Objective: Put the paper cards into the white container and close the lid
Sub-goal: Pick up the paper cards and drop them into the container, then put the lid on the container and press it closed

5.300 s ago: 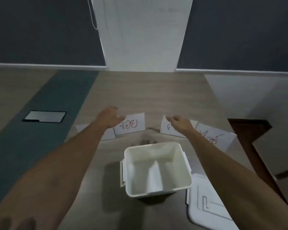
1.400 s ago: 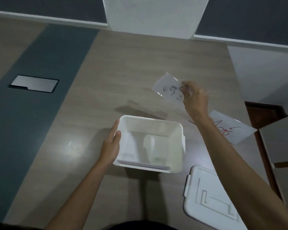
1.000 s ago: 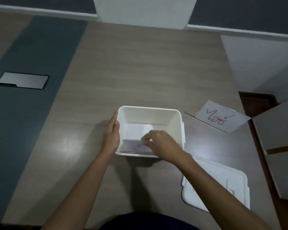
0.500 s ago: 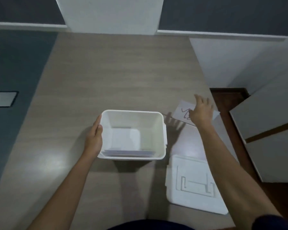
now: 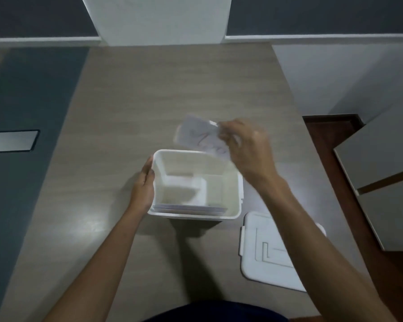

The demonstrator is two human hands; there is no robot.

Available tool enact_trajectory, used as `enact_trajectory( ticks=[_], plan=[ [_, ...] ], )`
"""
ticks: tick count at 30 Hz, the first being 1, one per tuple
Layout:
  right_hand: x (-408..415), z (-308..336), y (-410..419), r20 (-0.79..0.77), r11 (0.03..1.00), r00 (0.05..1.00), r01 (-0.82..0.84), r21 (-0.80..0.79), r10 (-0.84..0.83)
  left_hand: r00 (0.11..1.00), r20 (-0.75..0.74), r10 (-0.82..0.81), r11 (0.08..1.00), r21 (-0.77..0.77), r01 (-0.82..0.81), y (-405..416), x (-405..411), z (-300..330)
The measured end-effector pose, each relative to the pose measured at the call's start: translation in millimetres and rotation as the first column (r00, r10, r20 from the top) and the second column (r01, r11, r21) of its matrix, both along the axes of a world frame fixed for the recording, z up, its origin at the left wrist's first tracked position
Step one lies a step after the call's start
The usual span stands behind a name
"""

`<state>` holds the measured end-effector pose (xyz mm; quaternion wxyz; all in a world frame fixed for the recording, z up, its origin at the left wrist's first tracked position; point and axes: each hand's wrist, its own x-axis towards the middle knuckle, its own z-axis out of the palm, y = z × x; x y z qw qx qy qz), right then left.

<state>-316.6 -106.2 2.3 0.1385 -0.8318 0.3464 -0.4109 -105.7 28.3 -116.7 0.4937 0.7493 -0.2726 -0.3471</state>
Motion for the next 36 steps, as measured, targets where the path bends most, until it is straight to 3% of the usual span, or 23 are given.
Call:
enact_trajectory(
  ticks=[3,6,9,12,15,18,20,22,25,27,29,32,34,36],
  plan=[
    [33.5,-24.5,34.4,-0.253,0.978,0.954,-0.121,0.169,0.161,1.000,0.017,-0.010,0.999,0.036,0.010,-1.0,0.9,-1.7],
    [44.2,-70.5,53.9,-0.554,0.908,0.768,-0.085,0.410,0.322,1.000,-0.013,0.001,1.000,-0.017,-0.001,0.1,0.7,-2.2],
    [38.5,-98.6,71.3,-0.569,0.770,0.643,-0.053,0.636,0.514,1.000,-0.028,0.011,0.999,-0.034,-0.012,0.7,-1.1,0.0],
    [28.4,-100.1,77.7,-0.512,0.735,0.696,-0.033,0.677,0.503,0.999,0.034,-0.031,1.000,-0.003,0.031,2.3,-2.2,-1.7],
    [4.6,-77.5,74.3,-0.331,0.764,0.866,-0.086,0.640,0.375,0.945,0.320,-0.067,0.987,0.161,0.015,3.3,2.1,-3.5],
    [-47.2,-66.3,63.6,-0.101,0.890,0.994,0.078,0.448,-0.037,0.816,0.576,-0.053,0.984,0.171,-0.056,-3.8,-11.7,11.4],
    [-94.0,-77.7,59.7,-0.107,0.853,0.940,0.340,0.396,-0.325,0.748,0.660,-0.075,0.994,0.108,0.005,-15.0,-38.2,24.2],
    [-144.0,-99.8,61.5,-0.291,0.689,0.814,0.580,0.435,-0.502,0.696,0.701,-0.154,0.987,0.082,0.135,-28.4,-75.7,35.6],
    [-210.9,-133.9,79.1,-0.690,0.427,0.587,0.801,0.420,-0.423,0.646,0.718,-0.258,0.946,0.051,0.321,-45.4,-137.7,46.3],
    [-245.4,-150.8,99.4,-0.823,0.348,0.488,0.855,0.384,-0.290,0.590,0.742,-0.318,0.890,0.019,0.456,-51.4,-182.4,48.1],
    [-264.9,-163.1,115.8,-0.844,0.335,0.465,0.866,0.370,-0.269,0.527,0.749,-0.403,0.812,0.026,0.583,-50.2,-221.0,45.3],
    [-285.2,-172.0,131.1,-0.811,0.317,0.469,0.874,0.369,-0.350,0.408,0.631,-0.660,0.647,0.201,0.735,-34.5,-276.8,28.4],
    [-293.0,-174.7,135.6,-0.784,0.283,0.469,0.881,0.380,-0.406,0.396,0.544,-0.740,0.633,0.363,0.684,-21.4,-298.7,2.6],
    [-297.3,-176.7,137.9,-0.776,0.249,0.449,0.893,0.375,-0.442,0.476,0.437,-0.763,0.646,0.541,0.539,-12.3,-305.3,-26.3]
  ],
)
